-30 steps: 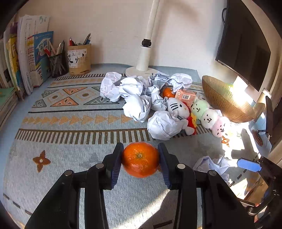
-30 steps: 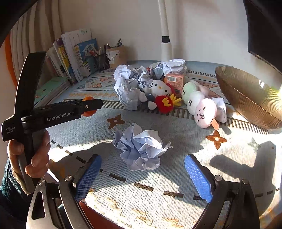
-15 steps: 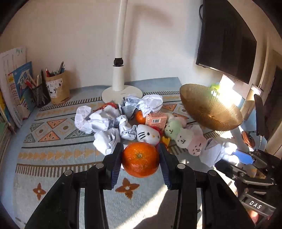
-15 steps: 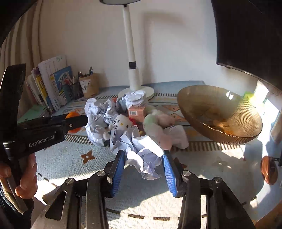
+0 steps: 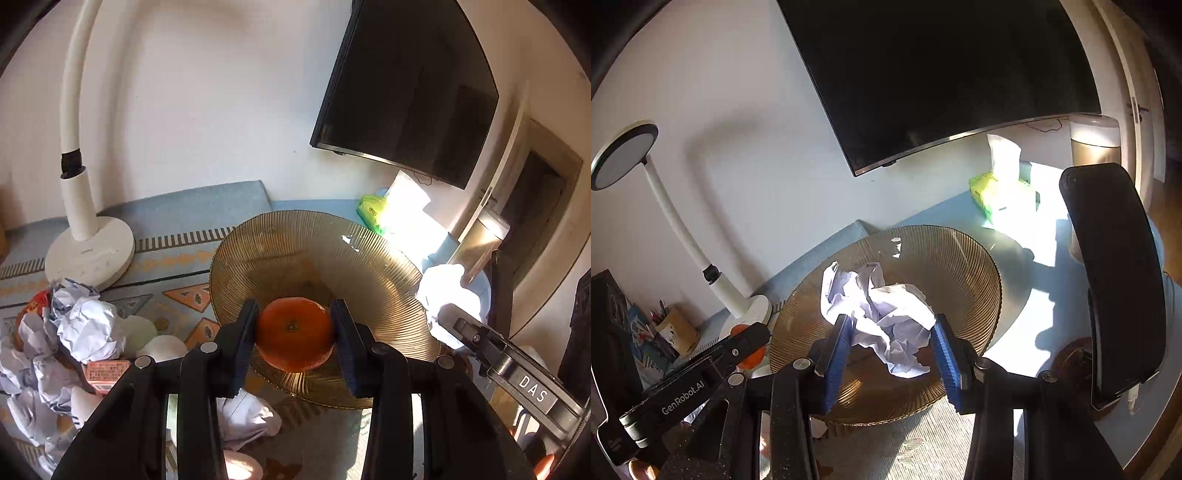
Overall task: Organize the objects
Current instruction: 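Carry the orange and paper ball over the brown glass bowl with both grippers, then move both open grippers back toward the pile of paper and toys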
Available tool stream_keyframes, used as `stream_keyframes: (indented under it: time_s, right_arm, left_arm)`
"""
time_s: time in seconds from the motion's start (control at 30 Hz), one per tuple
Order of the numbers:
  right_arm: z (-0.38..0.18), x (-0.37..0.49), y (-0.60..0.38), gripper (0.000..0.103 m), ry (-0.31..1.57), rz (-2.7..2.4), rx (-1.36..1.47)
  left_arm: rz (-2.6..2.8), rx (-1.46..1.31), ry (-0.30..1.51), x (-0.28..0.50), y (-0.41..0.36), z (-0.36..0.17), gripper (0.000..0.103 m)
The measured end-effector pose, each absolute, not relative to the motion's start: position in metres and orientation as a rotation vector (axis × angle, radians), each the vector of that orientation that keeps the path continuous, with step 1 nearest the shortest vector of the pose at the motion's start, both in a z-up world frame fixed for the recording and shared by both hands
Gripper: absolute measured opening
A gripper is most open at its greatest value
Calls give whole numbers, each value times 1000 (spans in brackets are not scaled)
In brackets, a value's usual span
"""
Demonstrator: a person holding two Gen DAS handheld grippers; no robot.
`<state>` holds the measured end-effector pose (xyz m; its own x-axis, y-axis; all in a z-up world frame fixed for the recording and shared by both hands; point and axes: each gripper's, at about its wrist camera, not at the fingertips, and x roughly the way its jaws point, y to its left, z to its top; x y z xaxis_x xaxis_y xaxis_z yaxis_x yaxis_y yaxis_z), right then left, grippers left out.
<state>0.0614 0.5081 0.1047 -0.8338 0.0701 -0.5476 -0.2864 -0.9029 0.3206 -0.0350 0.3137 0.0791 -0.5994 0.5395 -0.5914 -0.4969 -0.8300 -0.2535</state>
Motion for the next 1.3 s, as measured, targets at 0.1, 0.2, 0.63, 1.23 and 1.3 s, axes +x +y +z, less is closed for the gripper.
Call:
stream_keyframes:
  time_s: [0.1, 0.2, 0.63, 1.23, 1.3]
  right_arm:
    - [97, 54, 517, 63, 617, 2813, -827]
    - [91, 58, 529, 67, 651, 2773, -803]
    - [134, 93, 422, 68, 402, 3070, -739]
    - [36, 50, 306, 84, 260, 3132, -1040]
    - [35, 49, 304, 84, 241, 3129, -1039]
  left_arm:
    - [2378, -872, -53, -40, 325, 79, 74]
    - [2411, -785, -56, -31, 319, 85, 98]
    - [2643, -608, -196, 48, 171, 134, 99]
    - [2794, -915, -234, 50, 47, 16, 100]
    - [2766, -949, -205, 48, 51, 14, 100]
